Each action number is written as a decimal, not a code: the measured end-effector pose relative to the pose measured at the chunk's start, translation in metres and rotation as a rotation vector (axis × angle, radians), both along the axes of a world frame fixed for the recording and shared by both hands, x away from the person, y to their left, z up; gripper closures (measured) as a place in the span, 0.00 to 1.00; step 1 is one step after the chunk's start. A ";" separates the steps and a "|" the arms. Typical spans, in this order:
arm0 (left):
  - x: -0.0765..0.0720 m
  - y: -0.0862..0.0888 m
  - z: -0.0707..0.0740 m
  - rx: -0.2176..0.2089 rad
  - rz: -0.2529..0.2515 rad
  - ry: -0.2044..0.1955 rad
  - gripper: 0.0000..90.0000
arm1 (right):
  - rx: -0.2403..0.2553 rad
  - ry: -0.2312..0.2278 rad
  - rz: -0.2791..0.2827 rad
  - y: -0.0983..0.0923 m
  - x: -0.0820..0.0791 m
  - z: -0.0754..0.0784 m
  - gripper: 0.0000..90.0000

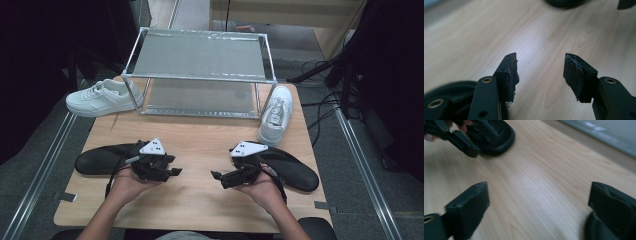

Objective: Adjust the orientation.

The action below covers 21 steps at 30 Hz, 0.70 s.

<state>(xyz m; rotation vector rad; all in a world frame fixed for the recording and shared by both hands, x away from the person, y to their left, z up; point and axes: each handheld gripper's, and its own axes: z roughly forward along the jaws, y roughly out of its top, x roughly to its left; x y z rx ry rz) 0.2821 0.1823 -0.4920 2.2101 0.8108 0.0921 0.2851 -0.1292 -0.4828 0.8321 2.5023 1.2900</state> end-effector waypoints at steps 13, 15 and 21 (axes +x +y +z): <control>-0.005 0.005 -0.006 0.066 -0.041 0.031 0.41 | -0.048 -0.011 0.103 0.004 -0.007 -0.005 0.31; -0.004 0.009 -0.008 0.072 -0.017 -0.008 0.43 | -0.052 -0.018 0.126 0.005 -0.008 -0.005 0.33; 0.002 0.013 -0.009 0.053 -0.015 0.012 0.43 | -0.058 -0.003 0.125 0.006 -0.004 -0.008 0.36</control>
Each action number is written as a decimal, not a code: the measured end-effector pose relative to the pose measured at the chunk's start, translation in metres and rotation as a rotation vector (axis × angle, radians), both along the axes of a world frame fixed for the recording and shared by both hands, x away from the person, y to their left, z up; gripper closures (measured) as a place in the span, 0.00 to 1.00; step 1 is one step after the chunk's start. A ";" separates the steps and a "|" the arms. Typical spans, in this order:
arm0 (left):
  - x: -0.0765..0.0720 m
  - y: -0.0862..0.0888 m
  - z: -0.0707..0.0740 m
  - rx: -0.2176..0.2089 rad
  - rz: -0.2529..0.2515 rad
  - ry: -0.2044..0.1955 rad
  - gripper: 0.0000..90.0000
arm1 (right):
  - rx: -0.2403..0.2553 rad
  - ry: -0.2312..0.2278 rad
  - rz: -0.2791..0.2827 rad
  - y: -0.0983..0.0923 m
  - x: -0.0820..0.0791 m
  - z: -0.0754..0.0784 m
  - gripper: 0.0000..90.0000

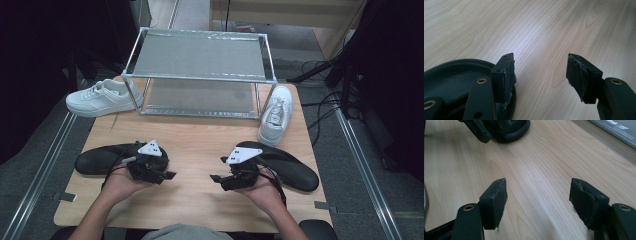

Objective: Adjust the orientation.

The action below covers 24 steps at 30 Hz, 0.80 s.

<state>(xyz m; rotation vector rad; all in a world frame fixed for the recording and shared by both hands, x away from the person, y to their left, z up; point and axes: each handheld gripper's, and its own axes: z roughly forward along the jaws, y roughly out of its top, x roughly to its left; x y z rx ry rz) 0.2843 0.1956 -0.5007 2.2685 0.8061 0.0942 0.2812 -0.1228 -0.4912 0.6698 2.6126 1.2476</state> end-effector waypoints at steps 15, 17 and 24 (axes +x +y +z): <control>0.000 -0.005 0.013 0.002 -0.028 0.035 0.34 | 0.028 0.058 -0.090 -0.018 0.007 0.003 0.44; -0.002 -0.003 0.013 0.007 -0.029 0.025 0.33 | 0.035 0.062 -0.099 -0.018 0.006 0.005 0.45; -0.005 0.005 0.014 0.025 -0.045 0.026 0.38 | 0.032 0.086 -0.089 -0.006 0.013 0.008 0.46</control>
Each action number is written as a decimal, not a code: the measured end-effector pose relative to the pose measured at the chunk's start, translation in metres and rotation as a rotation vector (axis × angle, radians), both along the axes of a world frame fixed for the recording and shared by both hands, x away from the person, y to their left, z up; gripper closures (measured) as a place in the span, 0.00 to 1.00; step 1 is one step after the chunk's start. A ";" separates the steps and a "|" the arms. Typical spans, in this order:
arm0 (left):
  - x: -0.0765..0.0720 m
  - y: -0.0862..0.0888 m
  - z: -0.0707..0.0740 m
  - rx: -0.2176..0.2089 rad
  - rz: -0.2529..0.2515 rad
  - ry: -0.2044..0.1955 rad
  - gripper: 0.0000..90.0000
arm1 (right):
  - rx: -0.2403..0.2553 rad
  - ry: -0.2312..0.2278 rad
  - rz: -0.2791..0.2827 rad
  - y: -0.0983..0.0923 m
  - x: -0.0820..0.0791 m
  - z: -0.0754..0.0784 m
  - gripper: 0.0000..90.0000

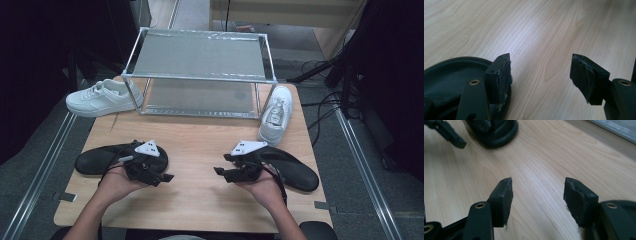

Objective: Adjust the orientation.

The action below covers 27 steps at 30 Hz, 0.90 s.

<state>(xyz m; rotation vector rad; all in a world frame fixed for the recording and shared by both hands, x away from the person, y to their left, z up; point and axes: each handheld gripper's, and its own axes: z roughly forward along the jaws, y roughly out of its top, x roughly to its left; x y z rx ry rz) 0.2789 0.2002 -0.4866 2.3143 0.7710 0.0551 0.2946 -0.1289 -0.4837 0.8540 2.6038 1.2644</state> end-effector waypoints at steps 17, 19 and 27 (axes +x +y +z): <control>0.000 0.035 0.008 0.038 0.079 -0.008 0.42 | -0.032 0.003 0.046 0.003 0.007 -0.003 0.46; -0.001 0.040 0.009 0.037 0.102 -0.008 0.42 | -0.040 0.004 0.051 0.004 0.007 -0.004 0.46; -0.012 0.065 0.012 0.015 0.159 -0.023 0.42 | -0.048 0.008 0.065 0.011 0.010 -0.004 0.46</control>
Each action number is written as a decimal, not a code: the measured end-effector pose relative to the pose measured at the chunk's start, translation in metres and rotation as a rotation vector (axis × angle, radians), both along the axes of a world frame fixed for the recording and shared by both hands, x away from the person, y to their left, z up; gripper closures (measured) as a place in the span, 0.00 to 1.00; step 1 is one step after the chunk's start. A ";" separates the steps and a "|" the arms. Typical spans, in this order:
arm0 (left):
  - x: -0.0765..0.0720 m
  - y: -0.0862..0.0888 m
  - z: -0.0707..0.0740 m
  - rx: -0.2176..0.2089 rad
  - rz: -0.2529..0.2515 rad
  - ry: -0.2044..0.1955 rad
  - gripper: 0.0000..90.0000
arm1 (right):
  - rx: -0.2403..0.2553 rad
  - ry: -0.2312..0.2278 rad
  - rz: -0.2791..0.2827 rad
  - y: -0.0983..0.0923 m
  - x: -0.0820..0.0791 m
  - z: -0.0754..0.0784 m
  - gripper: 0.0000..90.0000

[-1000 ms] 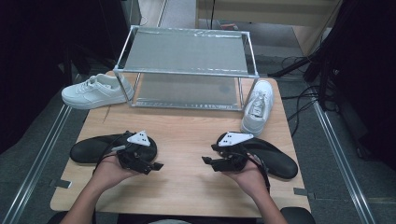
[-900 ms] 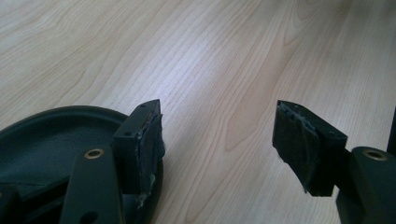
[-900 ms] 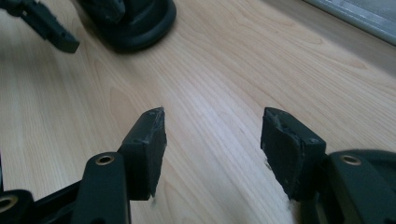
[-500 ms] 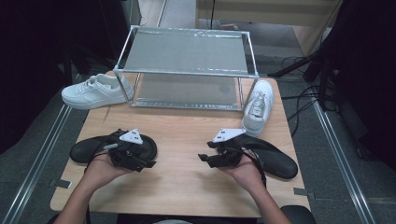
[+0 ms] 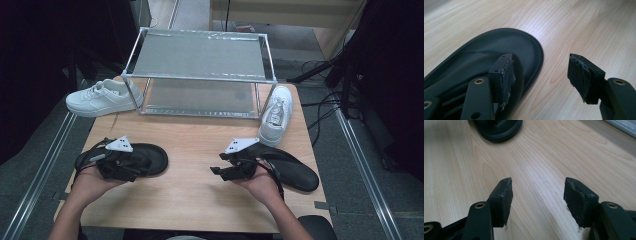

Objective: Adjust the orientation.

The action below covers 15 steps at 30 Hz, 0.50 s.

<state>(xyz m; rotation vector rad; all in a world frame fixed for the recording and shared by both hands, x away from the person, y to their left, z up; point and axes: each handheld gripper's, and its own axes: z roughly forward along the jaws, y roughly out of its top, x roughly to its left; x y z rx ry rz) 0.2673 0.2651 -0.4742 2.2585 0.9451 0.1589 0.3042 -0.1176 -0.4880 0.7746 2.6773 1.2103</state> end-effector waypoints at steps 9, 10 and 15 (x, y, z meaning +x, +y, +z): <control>-0.004 0.036 -0.008 0.008 0.093 0.002 0.43 | -0.006 0.021 0.032 0.012 0.006 -0.001 0.46; -0.004 0.036 -0.008 0.008 0.093 0.002 0.44 | -0.006 0.021 0.032 0.012 0.006 -0.001 0.46; -0.005 0.042 -0.019 0.025 0.067 -0.024 0.50 | -0.003 0.023 0.046 0.017 0.008 -0.001 0.47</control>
